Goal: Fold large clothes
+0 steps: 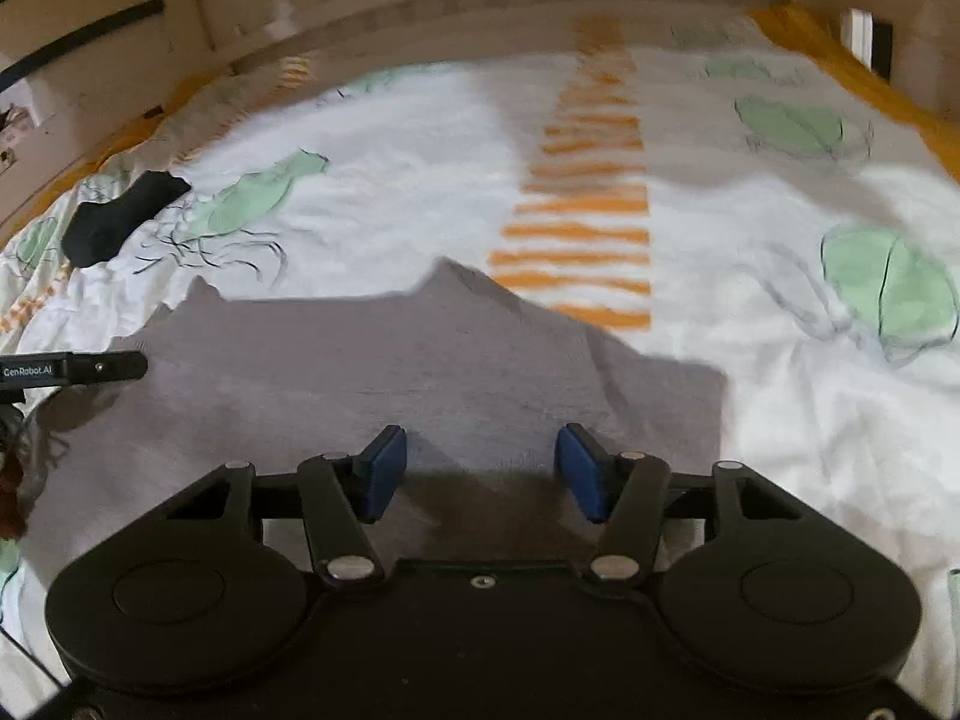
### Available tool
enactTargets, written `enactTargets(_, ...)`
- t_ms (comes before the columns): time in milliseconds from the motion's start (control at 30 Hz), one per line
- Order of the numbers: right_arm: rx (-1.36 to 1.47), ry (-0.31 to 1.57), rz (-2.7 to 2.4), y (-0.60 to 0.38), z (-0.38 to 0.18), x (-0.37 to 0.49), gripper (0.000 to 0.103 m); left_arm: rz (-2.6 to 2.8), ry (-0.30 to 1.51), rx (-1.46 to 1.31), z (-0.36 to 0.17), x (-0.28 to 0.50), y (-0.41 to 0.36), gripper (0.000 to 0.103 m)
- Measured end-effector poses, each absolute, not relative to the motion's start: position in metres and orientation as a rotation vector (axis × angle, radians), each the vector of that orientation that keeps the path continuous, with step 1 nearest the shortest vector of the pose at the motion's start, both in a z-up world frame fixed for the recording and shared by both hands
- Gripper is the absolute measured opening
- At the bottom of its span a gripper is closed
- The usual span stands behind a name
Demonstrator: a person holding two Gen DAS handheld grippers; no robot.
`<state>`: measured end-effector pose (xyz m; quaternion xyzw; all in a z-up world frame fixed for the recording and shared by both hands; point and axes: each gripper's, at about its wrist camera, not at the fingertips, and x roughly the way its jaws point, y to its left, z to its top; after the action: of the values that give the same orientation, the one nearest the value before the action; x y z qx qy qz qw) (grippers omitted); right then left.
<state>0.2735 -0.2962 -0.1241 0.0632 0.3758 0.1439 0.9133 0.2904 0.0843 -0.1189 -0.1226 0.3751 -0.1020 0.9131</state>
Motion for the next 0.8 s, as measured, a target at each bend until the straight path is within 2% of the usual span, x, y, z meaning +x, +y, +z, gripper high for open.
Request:
enactTargets(167,0.114,0.764,0.304,-0.295,-0.118,0.267,0.062,-0.206,0.776,-0.201,-0.116,0.287,0.078,0.078)
enactTargets(233,0.166,0.752,0.304,-0.303,-0.109,0.264,0.066,-0.208,0.773,-0.203,-0.117,0.287,0.078,0.078)
enactTargets(300,0.247,0.725,0.3,-0.318,-0.098,0.255,0.079,-0.209,0.769,-0.201,-0.119,0.287,0.077,0.078)
enactTargets(467,0.392,0.795,0.278,-0.359,-0.091,0.234,0.092,-0.201,0.753,-0.173,-0.12,0.286,0.071,0.08)
enactTargets(600,0.513,0.929,0.245,-0.386,-0.11,0.225,0.093,-0.197,0.743,-0.16,-0.121,0.285,0.069,0.08)
enactTargets(800,0.586,1.006,0.336,-0.38,-0.129,0.24,0.097,-0.197,0.745,-0.159,-0.121,0.286,0.069,0.082)
